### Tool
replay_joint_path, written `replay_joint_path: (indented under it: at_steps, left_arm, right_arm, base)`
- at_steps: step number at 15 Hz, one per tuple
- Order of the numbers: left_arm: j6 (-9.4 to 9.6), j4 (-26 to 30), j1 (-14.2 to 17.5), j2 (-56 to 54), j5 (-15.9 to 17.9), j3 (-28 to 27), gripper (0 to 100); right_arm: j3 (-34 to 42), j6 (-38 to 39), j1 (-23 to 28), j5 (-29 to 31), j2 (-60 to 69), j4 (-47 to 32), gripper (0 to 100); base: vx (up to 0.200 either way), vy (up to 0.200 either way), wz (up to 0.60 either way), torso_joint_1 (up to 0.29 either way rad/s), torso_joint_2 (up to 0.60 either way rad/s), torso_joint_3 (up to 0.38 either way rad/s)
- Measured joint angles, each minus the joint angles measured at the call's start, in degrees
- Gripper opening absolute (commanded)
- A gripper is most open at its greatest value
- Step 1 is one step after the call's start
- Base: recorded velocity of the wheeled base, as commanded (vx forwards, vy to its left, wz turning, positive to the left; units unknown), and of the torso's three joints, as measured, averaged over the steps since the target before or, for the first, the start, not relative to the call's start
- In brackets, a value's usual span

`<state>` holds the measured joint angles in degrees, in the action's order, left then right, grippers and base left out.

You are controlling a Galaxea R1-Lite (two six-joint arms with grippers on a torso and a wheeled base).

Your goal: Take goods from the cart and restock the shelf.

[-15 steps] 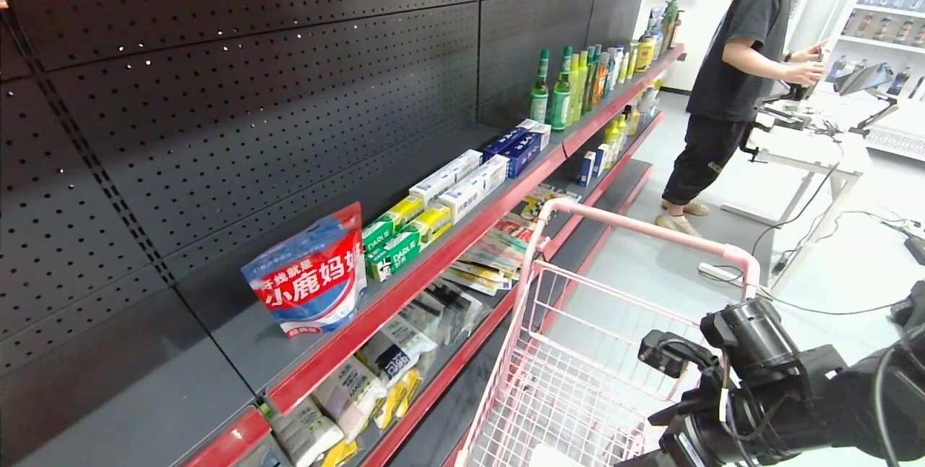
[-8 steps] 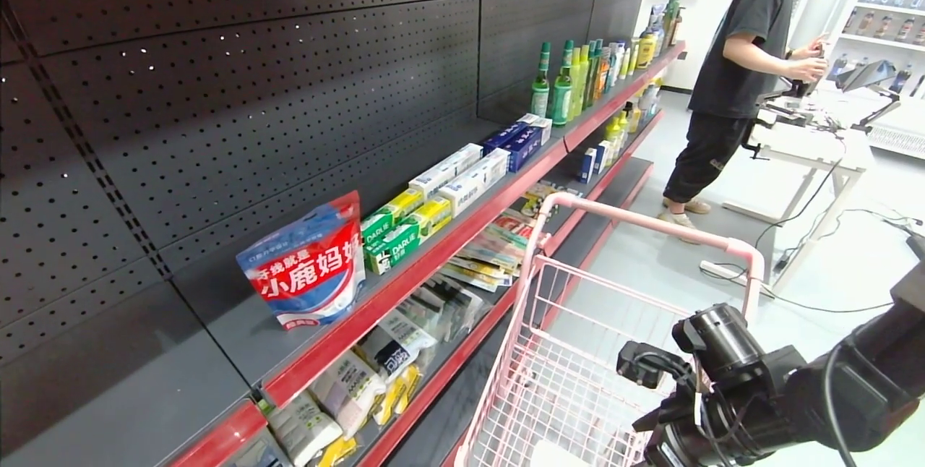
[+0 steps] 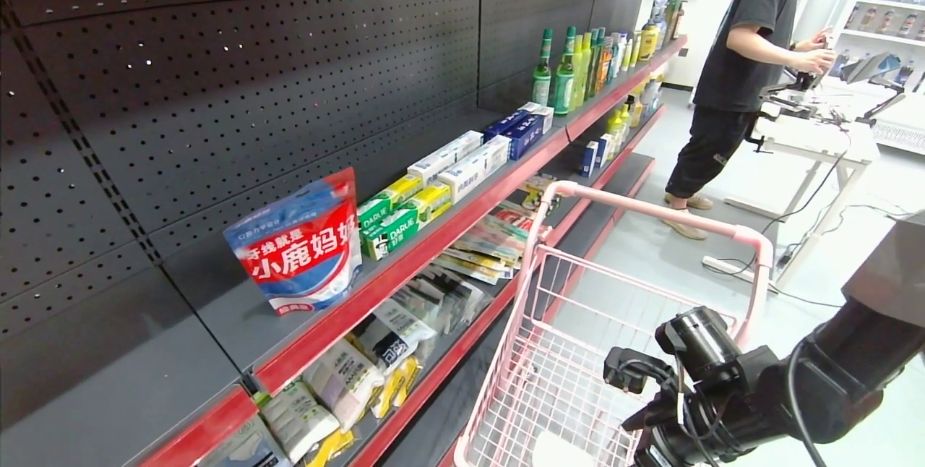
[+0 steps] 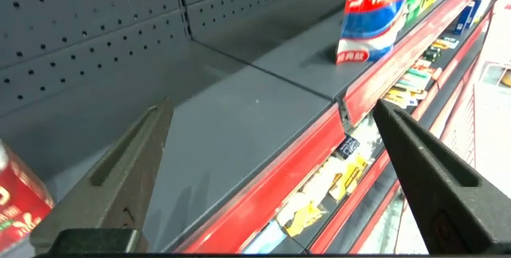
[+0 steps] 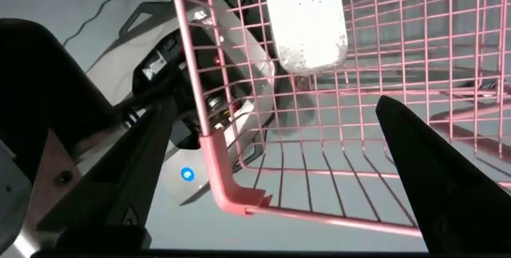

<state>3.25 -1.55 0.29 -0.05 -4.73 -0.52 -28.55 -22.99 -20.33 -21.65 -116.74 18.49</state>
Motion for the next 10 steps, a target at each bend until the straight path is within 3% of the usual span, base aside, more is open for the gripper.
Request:
replay_joint_path:
  at_steps: [3,10]
  left_arm:
    - [0.00,0.0,0.0,0.0,0.0,0.0,100]
    - [0.05,0.0,0.0,0.0,0.0,0.0,100]
  right_arm:
    - [0.3,-0.6,0.0,0.1,-2.5,4.5,100]
    - [-0.1,-0.6,-0.8,0.3,-4.6,4.7,100]
  base:
    - [0.000,0.000,0.00,-0.152,0.34,0.190]
    - [0.000,0.000,0.00,-0.049,0.13,0.071]
